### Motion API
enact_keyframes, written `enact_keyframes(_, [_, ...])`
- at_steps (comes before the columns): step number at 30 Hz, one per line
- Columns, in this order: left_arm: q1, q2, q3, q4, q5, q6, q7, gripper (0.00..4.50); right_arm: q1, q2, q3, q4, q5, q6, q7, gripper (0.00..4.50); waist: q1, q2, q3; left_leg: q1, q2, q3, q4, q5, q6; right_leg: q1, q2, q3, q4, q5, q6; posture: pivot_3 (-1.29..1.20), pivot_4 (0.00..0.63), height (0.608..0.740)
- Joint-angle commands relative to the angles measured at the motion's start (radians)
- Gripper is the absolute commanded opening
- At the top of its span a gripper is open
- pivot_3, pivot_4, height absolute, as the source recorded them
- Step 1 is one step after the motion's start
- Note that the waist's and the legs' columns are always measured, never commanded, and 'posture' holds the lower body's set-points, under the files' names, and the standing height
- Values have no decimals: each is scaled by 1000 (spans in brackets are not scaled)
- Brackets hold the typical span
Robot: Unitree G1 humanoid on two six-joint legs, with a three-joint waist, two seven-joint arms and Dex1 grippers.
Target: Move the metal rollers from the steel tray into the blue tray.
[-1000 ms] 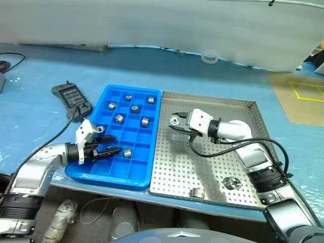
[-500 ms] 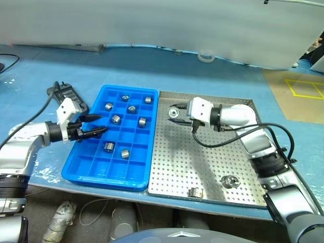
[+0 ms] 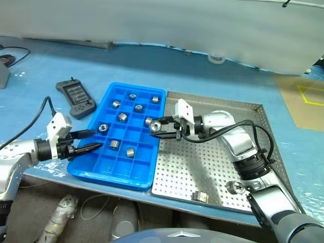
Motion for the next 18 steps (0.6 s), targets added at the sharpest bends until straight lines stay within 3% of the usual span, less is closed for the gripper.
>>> enact_keyframes(1, [10, -13, 60, -87, -68, 53, 47, 3115, 19, 3, -27, -43, 110, 163, 10, 1635, 11, 2, 1, 1, 0, 0, 0, 0, 0, 0, 0, 0, 0, 0, 0, 253, 150, 740])
enact_keyframes(5, [-26, -23, 68, -85, -104, 98, 88, 3115, 37, 23, -87, -65, 224, 350, -43, 1635, 27, 3, 2, 4, 2, 0, -2, 1, -2, -1, 2, 1, 0, 0, 0, 234, 150, 740])
enact_keyframes(12, [-204, -99, -42, -51, -138, 170, 138, 3115, 92, 11, -93, -185, 196, 354, -172, 1635, 26, 3, 1, 7, 1, 0, -6, 8, -13, -2, 2, 2, 1, 0, 2, 110, 150, 740])
enact_keyframes(18, [-365, -182, -164, 78, -99, 157, 118, 3115, 114, -18, -117, -267, 160, 315, -270, 1635, -25, -2, -2, 3, 0, 0, -6, 8, -14, -2, 3, 2, 2, 7, 14, -20, 150, 740])
